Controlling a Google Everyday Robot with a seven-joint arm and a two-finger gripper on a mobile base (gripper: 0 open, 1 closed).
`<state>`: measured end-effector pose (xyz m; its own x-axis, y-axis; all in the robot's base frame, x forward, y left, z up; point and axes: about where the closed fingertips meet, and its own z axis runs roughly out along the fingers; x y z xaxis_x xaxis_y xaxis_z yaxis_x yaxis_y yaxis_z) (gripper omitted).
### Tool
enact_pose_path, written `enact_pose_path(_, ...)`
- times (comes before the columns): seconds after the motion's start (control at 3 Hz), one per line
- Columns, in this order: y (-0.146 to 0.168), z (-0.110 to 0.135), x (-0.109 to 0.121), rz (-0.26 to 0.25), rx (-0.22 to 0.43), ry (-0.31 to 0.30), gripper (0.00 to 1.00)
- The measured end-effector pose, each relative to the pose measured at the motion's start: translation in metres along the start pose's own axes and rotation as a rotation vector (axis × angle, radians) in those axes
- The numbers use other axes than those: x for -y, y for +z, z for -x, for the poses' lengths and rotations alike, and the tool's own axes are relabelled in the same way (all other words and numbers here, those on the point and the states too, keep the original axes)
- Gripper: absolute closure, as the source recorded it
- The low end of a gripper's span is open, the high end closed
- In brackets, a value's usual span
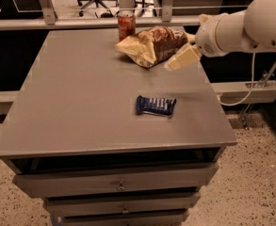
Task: Move brown chip bag near rxbar blueberry
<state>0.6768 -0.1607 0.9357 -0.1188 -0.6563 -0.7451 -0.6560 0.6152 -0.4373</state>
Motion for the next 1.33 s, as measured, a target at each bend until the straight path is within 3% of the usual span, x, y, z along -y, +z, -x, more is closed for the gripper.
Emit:
enact_pose_path(0.67, 0.058, -0.003, 0.012, 0.036, 0.016, 0.011, 0.00)
enact_pose_path(1.0, 0.098, 0.008, 0.016, 0.100, 0.071, -0.005, 0.00)
enact_pose_path(1.33, 0.111, 0.013, 0.018, 0.122, 0.095, -0.015, 0.00)
